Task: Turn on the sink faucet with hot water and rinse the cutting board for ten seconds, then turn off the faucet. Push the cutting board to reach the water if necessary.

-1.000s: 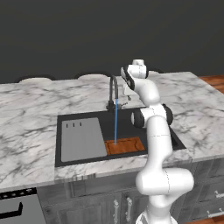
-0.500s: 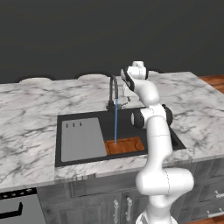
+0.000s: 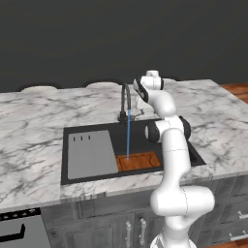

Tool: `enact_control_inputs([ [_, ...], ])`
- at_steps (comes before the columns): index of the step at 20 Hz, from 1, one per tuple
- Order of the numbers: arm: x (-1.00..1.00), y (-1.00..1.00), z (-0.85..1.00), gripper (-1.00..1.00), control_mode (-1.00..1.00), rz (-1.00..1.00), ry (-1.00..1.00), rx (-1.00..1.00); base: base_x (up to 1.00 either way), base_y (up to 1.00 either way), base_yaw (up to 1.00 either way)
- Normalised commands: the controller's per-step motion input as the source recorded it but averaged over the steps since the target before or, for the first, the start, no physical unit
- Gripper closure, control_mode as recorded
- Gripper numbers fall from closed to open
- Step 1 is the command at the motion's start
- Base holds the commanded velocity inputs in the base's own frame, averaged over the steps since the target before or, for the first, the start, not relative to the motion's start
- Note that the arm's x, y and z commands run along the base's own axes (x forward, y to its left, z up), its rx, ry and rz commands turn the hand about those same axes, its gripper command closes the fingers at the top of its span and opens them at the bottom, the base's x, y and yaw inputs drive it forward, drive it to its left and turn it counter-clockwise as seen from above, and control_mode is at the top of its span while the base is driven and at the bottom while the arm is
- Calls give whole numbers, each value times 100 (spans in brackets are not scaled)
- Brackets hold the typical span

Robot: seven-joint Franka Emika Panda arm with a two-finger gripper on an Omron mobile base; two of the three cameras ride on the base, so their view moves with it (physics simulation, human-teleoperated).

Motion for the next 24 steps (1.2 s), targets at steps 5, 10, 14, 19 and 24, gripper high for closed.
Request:
enact_control_inputs([
  [5, 4, 0, -12, -100, -100, 0, 0, 0, 0, 0, 0],
  [10, 2, 0, -9, -100, -100, 0, 0, 0, 0, 0, 0],
  [14, 1, 0, -8, -100, -100, 0, 0, 0, 0, 0, 0],
  [19, 3, 0, -5, -100, -100, 0, 0, 0, 0, 0, 0],
  [24, 4, 0, -2, -100, -100, 0, -1, 0, 0, 0, 0],
])
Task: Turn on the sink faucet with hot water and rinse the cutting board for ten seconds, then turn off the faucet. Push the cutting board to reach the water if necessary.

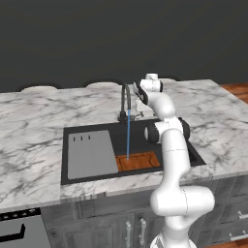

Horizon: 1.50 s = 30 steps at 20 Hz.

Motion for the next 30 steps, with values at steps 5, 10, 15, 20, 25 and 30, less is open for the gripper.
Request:
enact_control_inputs([
  [5, 1, 0, -7, -100, -100, 0, -1, 0, 0, 0, 0],
  [10, 0, 2, -10, -100, -100, 0, 0, 0, 0, 0, 0],
  [15, 0, 19, -2, -100, -100, 0, 0, 0, 0, 0, 0],
  [20, 0, 24, 0, -100, -100, 0, 0, 0, 0, 0, 0],
  [25, 0, 24, 0, -100, -100, 0, 0, 0, 0, 0, 0],
  [30, 0, 31, -1, -100, -100, 0, 0, 0, 0, 0, 0],
])
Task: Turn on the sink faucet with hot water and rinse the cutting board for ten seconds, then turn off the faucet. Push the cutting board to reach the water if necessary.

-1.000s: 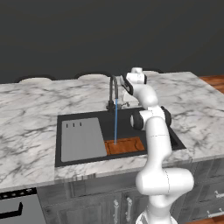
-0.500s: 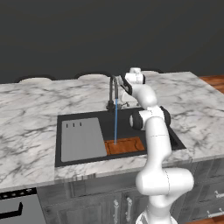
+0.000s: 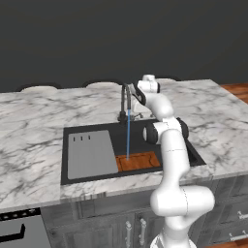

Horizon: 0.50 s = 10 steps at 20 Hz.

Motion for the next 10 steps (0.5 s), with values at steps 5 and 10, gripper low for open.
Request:
enact_control_inputs([
  [5, -2, 37, -5, -100, -100, 0, 0, 0, 0, 0, 0],
  [10, -4, 36, -6, -100, -100, 0, 0, 0, 0, 0, 0],
])
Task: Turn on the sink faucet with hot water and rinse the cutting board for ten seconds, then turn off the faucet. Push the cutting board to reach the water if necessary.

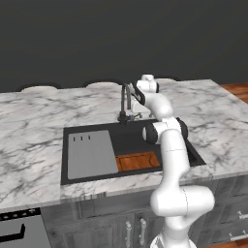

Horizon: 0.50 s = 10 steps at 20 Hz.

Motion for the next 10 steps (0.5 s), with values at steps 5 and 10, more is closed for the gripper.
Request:
enact_control_inputs([
  [5, -6, 37, -7, -100, -100, 0, 0, 0, 0, 0, 0],
  [10, -2, 41, -9, -100, -100, 0, 0, 0, 0, 0, 0],
])
